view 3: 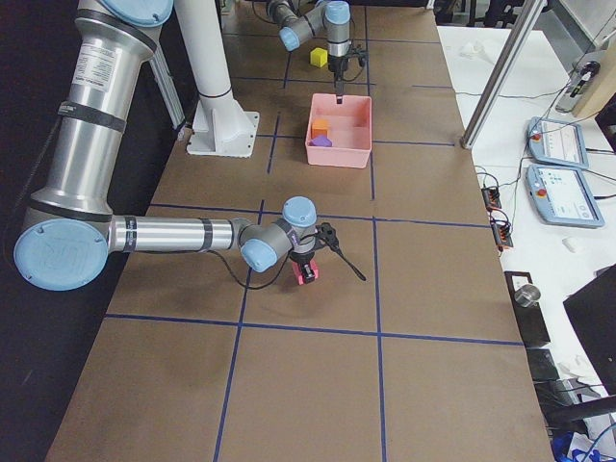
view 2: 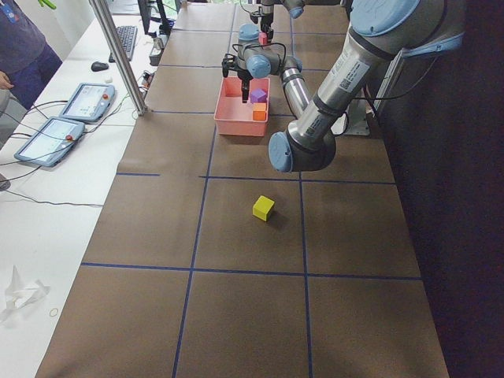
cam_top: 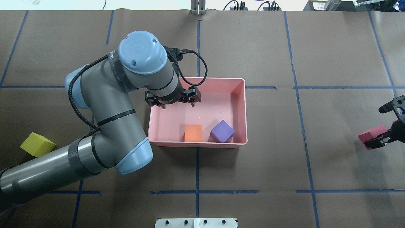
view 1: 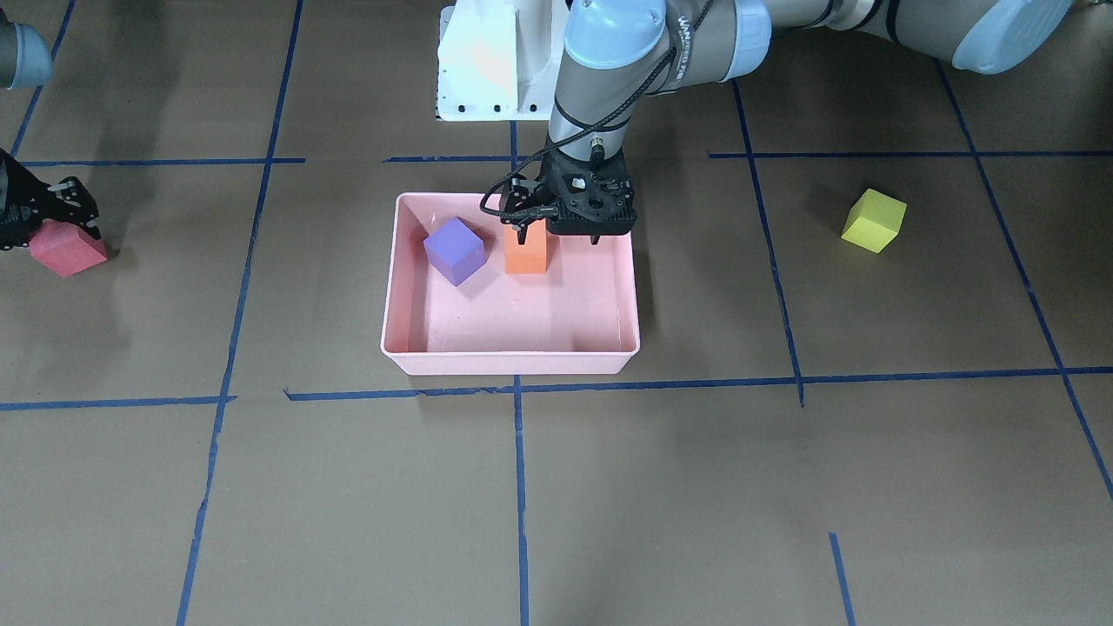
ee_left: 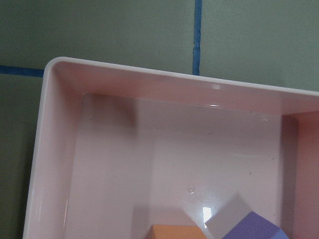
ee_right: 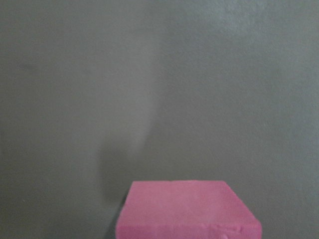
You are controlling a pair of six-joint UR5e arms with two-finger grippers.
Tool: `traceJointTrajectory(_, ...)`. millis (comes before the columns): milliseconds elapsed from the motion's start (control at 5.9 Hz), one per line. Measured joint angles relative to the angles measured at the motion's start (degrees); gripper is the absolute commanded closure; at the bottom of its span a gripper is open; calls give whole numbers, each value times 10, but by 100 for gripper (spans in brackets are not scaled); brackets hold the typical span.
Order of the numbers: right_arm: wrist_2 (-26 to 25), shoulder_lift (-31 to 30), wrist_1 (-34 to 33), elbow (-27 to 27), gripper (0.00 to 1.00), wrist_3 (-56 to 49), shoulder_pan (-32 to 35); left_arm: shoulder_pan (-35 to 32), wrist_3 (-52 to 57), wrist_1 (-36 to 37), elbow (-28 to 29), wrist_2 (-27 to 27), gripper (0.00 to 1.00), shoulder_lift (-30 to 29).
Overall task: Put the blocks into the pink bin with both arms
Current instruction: 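Grasp the pink-red cube with the right gripper while the left gripper withdraws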
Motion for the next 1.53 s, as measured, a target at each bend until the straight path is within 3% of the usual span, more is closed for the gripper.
traceJointTrajectory(339,13,57,-74,56,78,84,-2,-30,127,0,-46,-33,0,69)
traceJointTrajectory(678,20,183,-255,111,78,145,-11,-89,283,-1,-73,-79,0,133)
traceJointTrajectory(847,17,261,-340,122,78,188,-34,-127,368,-4,-81,-105,0,173)
traceJointTrajectory(1186,-12,412,-423,96,77,325,-102,-212,520,-10,-107,-153,0,275)
traceJointTrajectory(1525,-59,534,-450,9,0,418,-150,-244,577,-43,-149,-162,0,387)
